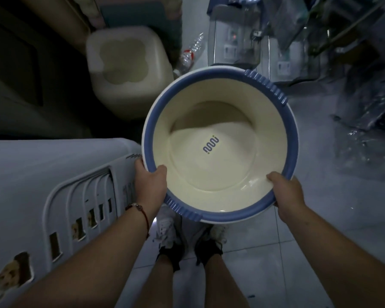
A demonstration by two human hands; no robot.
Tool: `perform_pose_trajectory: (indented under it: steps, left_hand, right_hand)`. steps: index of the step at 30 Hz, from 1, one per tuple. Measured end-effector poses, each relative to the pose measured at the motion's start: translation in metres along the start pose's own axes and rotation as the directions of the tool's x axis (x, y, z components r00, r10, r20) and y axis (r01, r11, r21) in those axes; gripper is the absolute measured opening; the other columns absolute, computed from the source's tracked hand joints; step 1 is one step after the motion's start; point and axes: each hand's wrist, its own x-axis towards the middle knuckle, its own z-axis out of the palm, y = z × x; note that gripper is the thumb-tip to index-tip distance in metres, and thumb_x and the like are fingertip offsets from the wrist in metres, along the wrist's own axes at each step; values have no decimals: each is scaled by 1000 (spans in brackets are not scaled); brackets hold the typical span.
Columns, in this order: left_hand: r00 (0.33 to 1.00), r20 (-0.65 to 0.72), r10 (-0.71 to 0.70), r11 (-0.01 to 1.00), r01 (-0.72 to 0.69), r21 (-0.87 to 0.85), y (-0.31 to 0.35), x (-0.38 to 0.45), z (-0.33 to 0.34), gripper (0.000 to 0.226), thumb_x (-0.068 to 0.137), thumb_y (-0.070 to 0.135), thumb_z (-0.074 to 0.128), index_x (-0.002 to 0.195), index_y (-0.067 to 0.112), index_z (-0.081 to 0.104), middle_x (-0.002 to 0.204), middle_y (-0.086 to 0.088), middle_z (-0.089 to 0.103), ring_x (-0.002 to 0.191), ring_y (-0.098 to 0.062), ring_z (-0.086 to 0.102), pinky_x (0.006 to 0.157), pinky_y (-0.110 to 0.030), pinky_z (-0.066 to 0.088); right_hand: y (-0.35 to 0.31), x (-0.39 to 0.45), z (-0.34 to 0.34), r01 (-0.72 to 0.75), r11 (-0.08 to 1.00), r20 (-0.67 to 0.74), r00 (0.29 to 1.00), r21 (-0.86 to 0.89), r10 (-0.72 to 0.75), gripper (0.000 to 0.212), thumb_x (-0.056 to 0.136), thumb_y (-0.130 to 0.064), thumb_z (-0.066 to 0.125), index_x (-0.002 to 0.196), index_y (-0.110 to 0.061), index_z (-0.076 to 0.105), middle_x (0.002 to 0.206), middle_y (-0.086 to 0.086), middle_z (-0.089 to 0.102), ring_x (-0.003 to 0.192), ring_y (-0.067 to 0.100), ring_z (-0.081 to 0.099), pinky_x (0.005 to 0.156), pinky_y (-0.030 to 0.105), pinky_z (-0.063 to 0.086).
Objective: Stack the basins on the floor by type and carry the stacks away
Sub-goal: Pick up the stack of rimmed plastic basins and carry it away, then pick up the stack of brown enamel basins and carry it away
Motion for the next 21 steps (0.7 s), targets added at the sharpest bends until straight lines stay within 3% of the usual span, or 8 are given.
perform_pose_trajectory:
  steps: [4, 7, 10, 13, 15, 18, 21]
  left_hand:
    - [1000, -8, 17, 998, -16, 66, 1, -3, -1, 12, 89, 8, 53, 99, 14, 48, 78, -2, 52, 68, -20, 52, 56, -27, 39]
    - [997, 46, 67, 961, -77, 267, 6, -7, -14, 22, 91, 15, 58, 109, 13, 45, 82, 0, 52, 69, -16, 52, 56, -27, 38]
    - [961, 161, 226, 815, -277, 509, 23, -18, -37, 55, 83, 27, 67, 129, 20, 38, 107, -5, 56, 90, -25, 59, 76, -39, 53]
    - [920, 249, 302, 605, -387, 696, 74, -54, -57, 73, 79, 37, 67, 142, 25, 33, 128, -13, 47, 111, -36, 54, 89, -49, 53]
    - [901, 253, 354, 481, -407, 777, 123, -92, -78, 78, 85, 40, 65, 151, 22, 28, 145, -17, 37, 126, -38, 47, 97, -48, 47]
    - [784, 310, 537, 291, -518, 805, 206, -153, -118, 72, 85, 42, 65, 146, 14, 41, 134, -17, 49, 119, -36, 51, 93, -46, 50]
    - [676, 324, 662, 85, -497, 863, 290, -215, -167, 78, 83, 49, 66, 150, 21, 38, 138, -17, 45, 123, -36, 48, 99, -49, 43]
  right_hand:
    - [-6, -1, 0, -14, 994, 5, 1000, -111, 15, 40, 88, -16, 64, 124, -3, 55, 100, 7, 56, 91, 25, 55, 86, 38, 48]
    - [-16, -11, -9, -50, 970, 73, 995, -236, 69, 48, 88, -20, 65, 130, -1, 50, 100, 8, 55, 95, 29, 56, 91, 43, 52]
    - [-41, -42, -19, 222, 826, 110, 975, -518, -193, 57, 84, -20, 66, 133, -5, 41, 118, 11, 54, 101, 31, 57, 87, 41, 52]
    - [-88, -97, -34, 533, 443, 309, 819, -721, -483, 74, 81, -35, 66, 144, -18, 32, 142, 12, 38, 124, 33, 45, 102, 44, 43]
    - [-132, -149, -43, 625, 227, 450, 727, -747, -519, 77, 83, -43, 64, 148, -24, 28, 153, 12, 25, 134, 34, 34, 109, 45, 32]
    - [-209, -237, -72, 713, 111, 542, 615, -693, -573, 75, 85, -48, 62, 149, -25, 30, 157, 12, 21, 141, 36, 26, 114, 48, 25]
    - [-286, -323, -111, 789, 94, 555, 506, -608, -660, 72, 88, -52, 56, 149, -24, 29, 160, 13, 17, 146, 40, 15, 118, 51, 17]
